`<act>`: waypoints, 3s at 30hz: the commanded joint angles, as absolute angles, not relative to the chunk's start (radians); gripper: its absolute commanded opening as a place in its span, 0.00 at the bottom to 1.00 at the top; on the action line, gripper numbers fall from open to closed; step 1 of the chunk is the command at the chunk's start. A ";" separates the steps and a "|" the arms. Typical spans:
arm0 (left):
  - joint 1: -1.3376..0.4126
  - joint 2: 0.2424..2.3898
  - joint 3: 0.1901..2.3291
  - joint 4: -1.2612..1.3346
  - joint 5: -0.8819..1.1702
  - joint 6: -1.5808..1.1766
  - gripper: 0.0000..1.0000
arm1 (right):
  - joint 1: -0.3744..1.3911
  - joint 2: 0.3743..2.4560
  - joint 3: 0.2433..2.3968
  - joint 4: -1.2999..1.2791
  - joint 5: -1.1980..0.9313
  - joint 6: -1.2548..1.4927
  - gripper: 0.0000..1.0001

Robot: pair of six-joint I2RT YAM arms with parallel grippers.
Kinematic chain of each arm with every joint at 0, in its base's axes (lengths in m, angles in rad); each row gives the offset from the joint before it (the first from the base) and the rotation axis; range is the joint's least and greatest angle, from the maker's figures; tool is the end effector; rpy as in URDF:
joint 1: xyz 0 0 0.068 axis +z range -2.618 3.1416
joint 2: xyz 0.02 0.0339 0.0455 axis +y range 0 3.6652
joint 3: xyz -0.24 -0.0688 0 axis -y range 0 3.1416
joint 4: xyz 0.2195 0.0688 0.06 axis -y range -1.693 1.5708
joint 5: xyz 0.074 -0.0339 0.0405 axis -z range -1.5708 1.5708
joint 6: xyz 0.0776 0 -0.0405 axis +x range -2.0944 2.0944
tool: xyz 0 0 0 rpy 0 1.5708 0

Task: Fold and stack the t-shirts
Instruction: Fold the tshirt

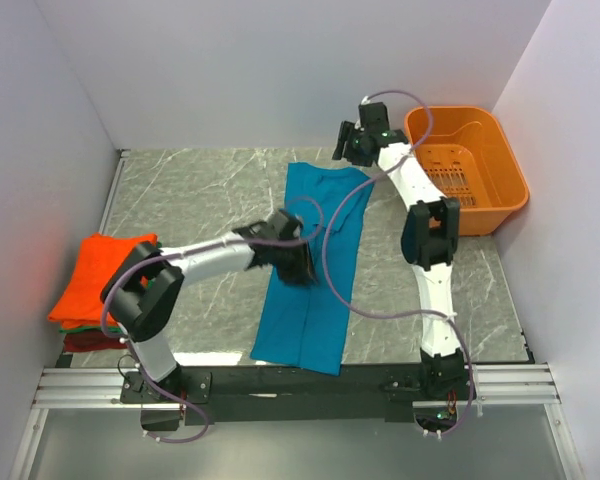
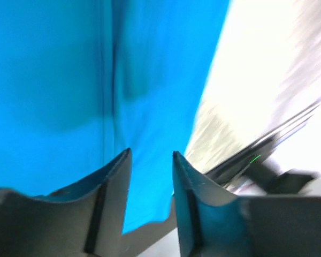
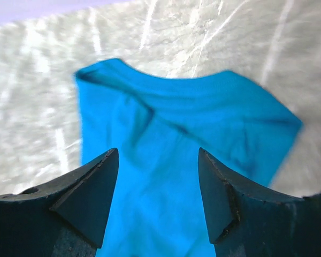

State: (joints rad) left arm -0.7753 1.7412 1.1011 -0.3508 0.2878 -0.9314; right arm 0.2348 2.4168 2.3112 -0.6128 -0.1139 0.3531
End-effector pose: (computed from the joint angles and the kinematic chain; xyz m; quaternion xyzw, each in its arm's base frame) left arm 0.2373 -0.2634 0.1429 -0.0331 0.9487 -0.3035 0.0825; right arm 0.5212 0.1337 0.2097 0.0302 0.9089 0.1692 0.3800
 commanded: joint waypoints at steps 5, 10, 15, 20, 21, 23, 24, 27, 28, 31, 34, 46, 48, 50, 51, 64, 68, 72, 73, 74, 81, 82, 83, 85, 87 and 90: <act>-0.491 1.810 1.425 -0.377 0.144 -0.887 0.47 | 0.230 2.096 2.053 -0.649 -0.009 0.460 0.65; -0.374 2.063 1.731 -0.404 0.161 -0.764 0.49 | 0.229 2.000 1.858 -0.574 -0.029 0.465 0.60; -0.293 2.283 1.990 -0.384 0.286 -0.623 0.53 | 0.226 1.971 1.738 -0.541 -0.041 0.479 0.55; -0.262 2.442 2.154 -0.387 0.420 -0.554 0.59 | 0.224 1.996 1.672 -0.525 -0.002 0.495 0.52; -0.262 2.471 2.163 -0.374 0.435 -0.554 0.60 | 0.224 2.002 1.666 -0.525 -0.002 0.497 0.52; -0.262 2.497 2.171 -0.353 0.463 -0.554 0.63 | 0.219 2.023 1.646 -0.512 -0.002 0.502 0.52; -0.262 2.516 2.172 -0.347 0.466 -0.557 0.64 | 0.215 2.035 1.646 -0.515 -0.002 0.503 0.53; -0.264 2.552 2.180 -0.318 0.486 -0.566 0.65 | 0.209 2.082 1.658 -0.522 -0.003 0.502 0.54; -0.264 2.563 2.189 -0.316 0.485 -0.571 0.66 | 0.210 2.101 1.663 -0.525 -0.005 0.502 0.54; -0.271 2.609 2.233 -0.317 0.482 -0.577 0.66 | 0.204 2.128 1.663 -0.512 -0.005 0.505 0.54; -0.287 2.649 2.284 -0.342 0.417 -0.566 0.66 | 0.198 2.164 1.689 -0.525 -0.021 0.506 0.55; -0.304 2.704 2.306 -0.204 0.298 -0.656 0.40 | 0.192 2.344 1.955 -0.638 -0.044 0.489 0.46; -0.298 2.701 2.303 -0.178 0.288 -0.681 0.31 | 0.192 2.376 2.008 -0.661 -0.052 0.485 0.45; -0.284 2.695 2.289 -0.138 0.266 -0.713 0.20 | 0.192 2.410 2.065 -0.670 -0.060 0.474 0.44; -0.278 2.691 2.281 -0.126 0.255 -0.725 0.15 | 0.192 2.421 2.083 -0.670 -0.064 0.468 0.44; -0.123 2.738 2.376 -0.012 0.273 -0.864 0.21 | 0.180 2.497 2.318 -0.666 -0.115 0.414 0.68; -0.101 2.726 2.376 0.022 0.342 -0.862 0.57 | 0.181 2.412 2.211 -0.614 -0.124 0.429 0.68; -0.081 2.603 2.248 0.032 0.327 -0.835 0.65 | 0.189 2.274 2.016 -0.540 -0.132 0.454 0.67; -0.071 2.542 2.182 0.035 0.330 -0.828 0.64 | 0.189 2.243 1.972 -0.523 -0.129 0.459 0.66; -0.068 2.508 2.143 0.034 0.330 -0.828 0.63 | 0.193 2.209 1.923 -0.506 -0.127 0.463 0.64; -0.077 2.116 1.627 0.012 0.235 -0.937 0.49 | 0.202 1.783 1.343 -0.266 -0.126 0.555 0.58; -0.084 2.020 1.495 0.008 0.204 -0.984 0.47 | 0.202 1.741 1.288 -0.243 -0.141 0.566 0.57; -0.093 1.967 1.432 -0.027 0.177 -1.003 0.46 | 0.204 1.664 1.234 -0.223 -0.159 0.577 0.56; -0.139 1.819 1.273 -0.072 0.111 -1.023 0.43 | 0.222 1.586 1.085 -0.178 -0.185 0.603 0.54; -0.202 1.726 1.180 -0.159 0.022 -1.023 0.40 | 0.250 1.482 0.965 -0.178 -0.189 0.603 0.52; -0.300 1.548 0.996 -0.237 -0.055 -1.029 0.40 | 0.331 1.346 0.812 -0.196 -0.144 0.595 0.52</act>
State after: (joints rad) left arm -0.2031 1.6699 1.1168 -0.1101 0.0715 -0.9951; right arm 0.2649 1.4502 0.9363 -0.2302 -0.1604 0.5804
